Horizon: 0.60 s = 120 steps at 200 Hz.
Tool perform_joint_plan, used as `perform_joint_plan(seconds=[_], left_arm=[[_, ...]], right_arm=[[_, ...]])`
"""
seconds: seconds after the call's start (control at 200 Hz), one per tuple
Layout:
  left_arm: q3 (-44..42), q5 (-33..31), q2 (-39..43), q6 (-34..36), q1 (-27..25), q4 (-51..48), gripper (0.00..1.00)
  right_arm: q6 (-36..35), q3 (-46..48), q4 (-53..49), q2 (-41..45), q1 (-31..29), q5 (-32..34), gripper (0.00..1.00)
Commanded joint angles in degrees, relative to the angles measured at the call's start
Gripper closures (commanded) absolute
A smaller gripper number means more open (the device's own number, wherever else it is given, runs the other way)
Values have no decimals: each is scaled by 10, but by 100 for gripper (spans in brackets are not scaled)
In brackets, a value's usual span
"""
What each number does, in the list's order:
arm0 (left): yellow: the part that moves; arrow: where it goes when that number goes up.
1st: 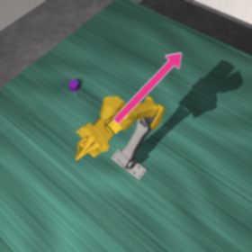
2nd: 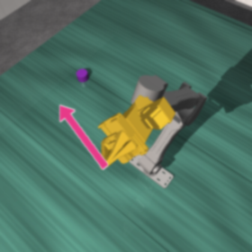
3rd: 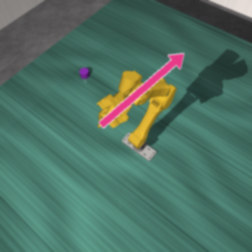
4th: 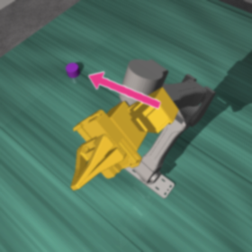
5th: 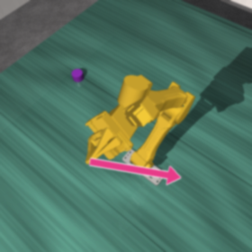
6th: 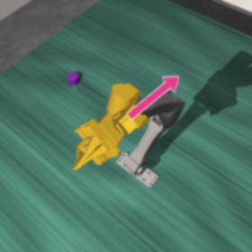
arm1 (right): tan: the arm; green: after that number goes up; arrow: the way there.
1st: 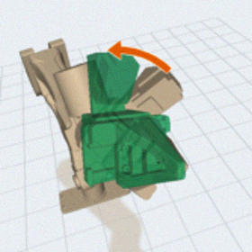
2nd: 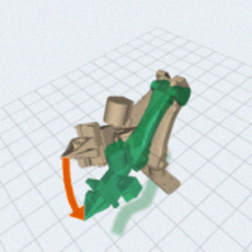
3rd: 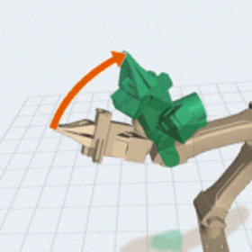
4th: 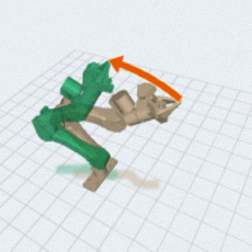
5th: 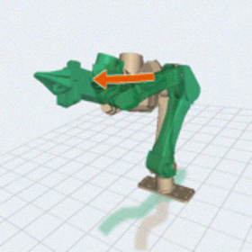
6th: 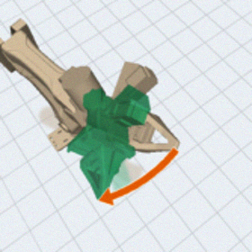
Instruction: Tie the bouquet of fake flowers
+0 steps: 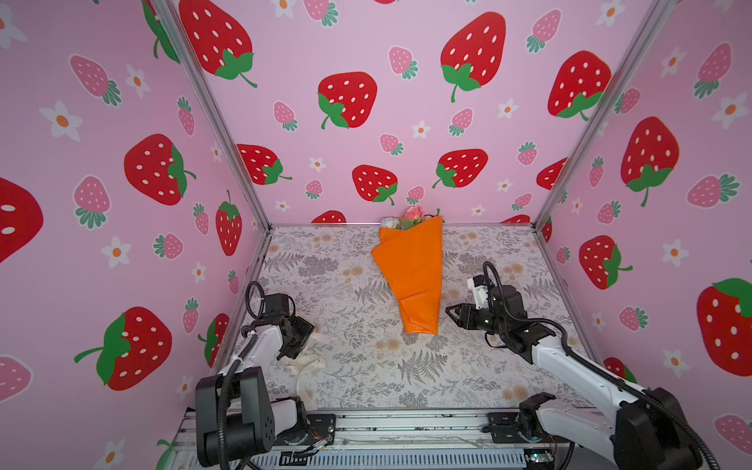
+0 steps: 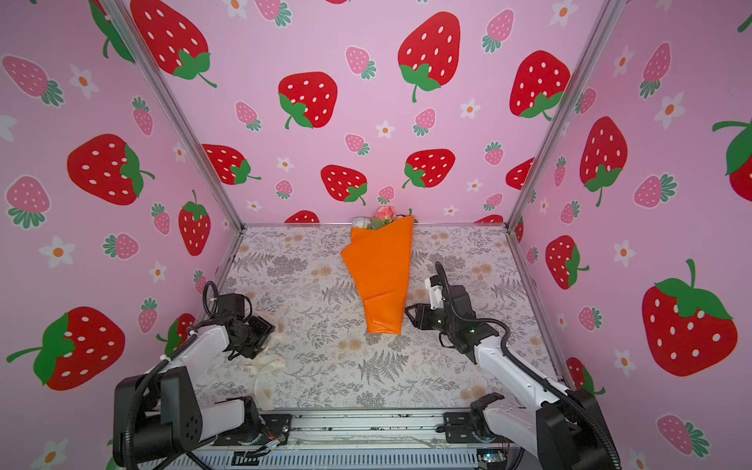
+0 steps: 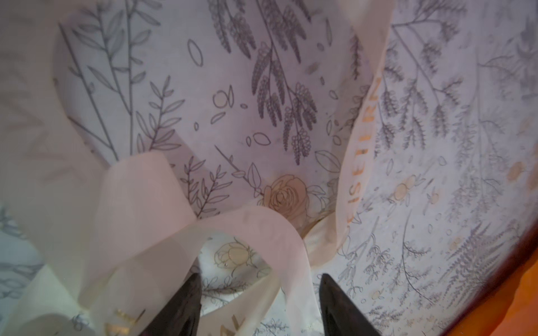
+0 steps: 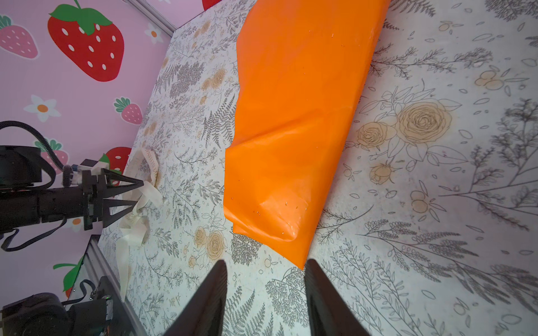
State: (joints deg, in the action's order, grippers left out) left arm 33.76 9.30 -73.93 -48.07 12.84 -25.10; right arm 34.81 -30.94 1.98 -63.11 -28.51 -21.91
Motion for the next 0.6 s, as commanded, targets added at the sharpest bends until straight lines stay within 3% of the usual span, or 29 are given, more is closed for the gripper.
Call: perform_joint_plan(seconds=[0.0, 0.135, 0.305, 0.465, 0.595], left_arm=[[24, -5, -21, -5, 10, 32, 39], [24, 1, -61, 7, 15, 57, 45], [34, 57, -86, 43, 19, 73, 77], [35, 106, -24, 45, 18, 57, 100], [34, 161, 56, 19, 4, 51, 100]], right_arm=[[9, -14, -8, -6, -5, -2, 53], [18, -11, -2, -9, -5, 0, 53], [15, -23, -9, -14, -5, 6, 53], [14, -39, -16, -13, -6, 9, 53], [13, -51, -15, -4, -7, 6, 53]])
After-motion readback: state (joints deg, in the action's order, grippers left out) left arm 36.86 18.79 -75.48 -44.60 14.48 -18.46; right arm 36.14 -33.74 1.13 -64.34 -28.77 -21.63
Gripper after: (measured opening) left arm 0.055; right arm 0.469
